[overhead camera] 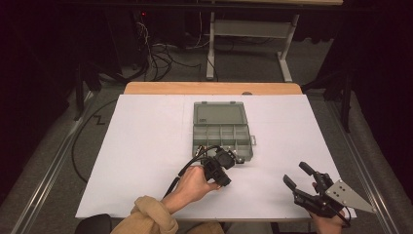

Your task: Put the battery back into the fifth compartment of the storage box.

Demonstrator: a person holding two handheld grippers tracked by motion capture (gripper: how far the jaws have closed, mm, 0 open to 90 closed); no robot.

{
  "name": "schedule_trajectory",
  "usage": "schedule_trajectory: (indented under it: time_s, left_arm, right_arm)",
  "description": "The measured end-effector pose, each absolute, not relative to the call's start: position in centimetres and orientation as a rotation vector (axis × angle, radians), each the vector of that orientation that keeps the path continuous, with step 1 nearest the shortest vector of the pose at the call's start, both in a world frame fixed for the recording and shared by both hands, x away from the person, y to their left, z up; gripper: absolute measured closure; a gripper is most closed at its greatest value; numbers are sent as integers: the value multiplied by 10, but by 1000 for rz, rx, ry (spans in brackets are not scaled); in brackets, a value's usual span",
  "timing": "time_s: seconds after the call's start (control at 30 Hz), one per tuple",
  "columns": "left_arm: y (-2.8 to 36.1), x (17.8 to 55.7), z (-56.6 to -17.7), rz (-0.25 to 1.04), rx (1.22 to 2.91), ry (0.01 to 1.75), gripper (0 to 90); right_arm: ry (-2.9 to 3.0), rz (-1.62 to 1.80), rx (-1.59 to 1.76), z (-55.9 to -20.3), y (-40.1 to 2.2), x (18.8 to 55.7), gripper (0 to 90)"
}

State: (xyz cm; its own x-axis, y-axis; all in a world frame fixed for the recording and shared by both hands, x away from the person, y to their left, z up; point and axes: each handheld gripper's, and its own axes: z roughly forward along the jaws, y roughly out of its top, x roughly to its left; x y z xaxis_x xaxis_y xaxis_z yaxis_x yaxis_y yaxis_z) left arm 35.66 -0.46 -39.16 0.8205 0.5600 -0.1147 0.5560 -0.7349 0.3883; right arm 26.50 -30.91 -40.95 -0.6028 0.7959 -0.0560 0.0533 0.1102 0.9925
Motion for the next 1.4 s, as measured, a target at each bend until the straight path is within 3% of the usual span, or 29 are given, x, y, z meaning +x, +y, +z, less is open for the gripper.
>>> schedule_trajectory:
  time_s: [1.4]
  left_arm:
    - [32, 374, -359, 106, 2481, 917, 764]
  right_arm:
    - [1800, 1560, 808, -410, -301, 269, 319]
